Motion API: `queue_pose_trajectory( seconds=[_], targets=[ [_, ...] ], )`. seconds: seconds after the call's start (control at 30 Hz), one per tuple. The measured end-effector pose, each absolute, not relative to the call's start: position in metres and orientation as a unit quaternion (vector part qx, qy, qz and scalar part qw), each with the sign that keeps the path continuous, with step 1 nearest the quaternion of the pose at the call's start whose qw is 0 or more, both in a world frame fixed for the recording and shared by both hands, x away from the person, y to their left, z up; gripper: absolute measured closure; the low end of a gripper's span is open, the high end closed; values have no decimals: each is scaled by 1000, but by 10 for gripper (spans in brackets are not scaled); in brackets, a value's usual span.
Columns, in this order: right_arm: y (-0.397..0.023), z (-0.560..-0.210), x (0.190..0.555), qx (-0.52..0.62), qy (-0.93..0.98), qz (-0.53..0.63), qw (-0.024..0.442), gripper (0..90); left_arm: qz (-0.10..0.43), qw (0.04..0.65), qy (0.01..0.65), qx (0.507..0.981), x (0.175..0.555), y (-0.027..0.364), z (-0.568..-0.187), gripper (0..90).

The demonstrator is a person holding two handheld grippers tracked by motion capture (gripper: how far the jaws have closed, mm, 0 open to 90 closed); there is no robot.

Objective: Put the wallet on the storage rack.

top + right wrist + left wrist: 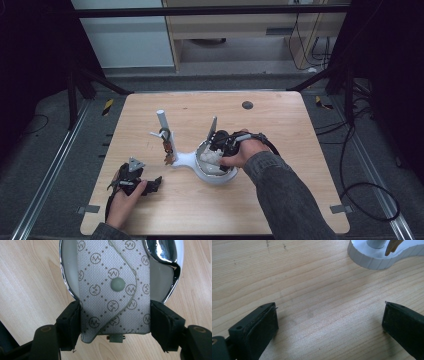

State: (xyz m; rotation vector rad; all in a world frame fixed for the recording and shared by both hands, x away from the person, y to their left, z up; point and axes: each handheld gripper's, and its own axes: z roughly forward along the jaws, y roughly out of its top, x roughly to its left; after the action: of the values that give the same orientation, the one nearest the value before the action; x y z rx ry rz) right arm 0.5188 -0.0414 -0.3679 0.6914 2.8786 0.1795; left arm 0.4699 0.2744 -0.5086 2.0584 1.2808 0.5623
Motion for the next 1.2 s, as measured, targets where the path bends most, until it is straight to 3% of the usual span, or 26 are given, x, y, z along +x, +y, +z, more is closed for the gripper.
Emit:
queue_pose_trajectory(
  seconds=[1.03,1.2],
  targets=[
    [-34,-384,527,238,966,67,82,305,213,321,486,785,470,274,-509,0],
    [-36,-385,527,253,959,99,77,222,213,321,486,785,470,274,-509,0]
  ],
)
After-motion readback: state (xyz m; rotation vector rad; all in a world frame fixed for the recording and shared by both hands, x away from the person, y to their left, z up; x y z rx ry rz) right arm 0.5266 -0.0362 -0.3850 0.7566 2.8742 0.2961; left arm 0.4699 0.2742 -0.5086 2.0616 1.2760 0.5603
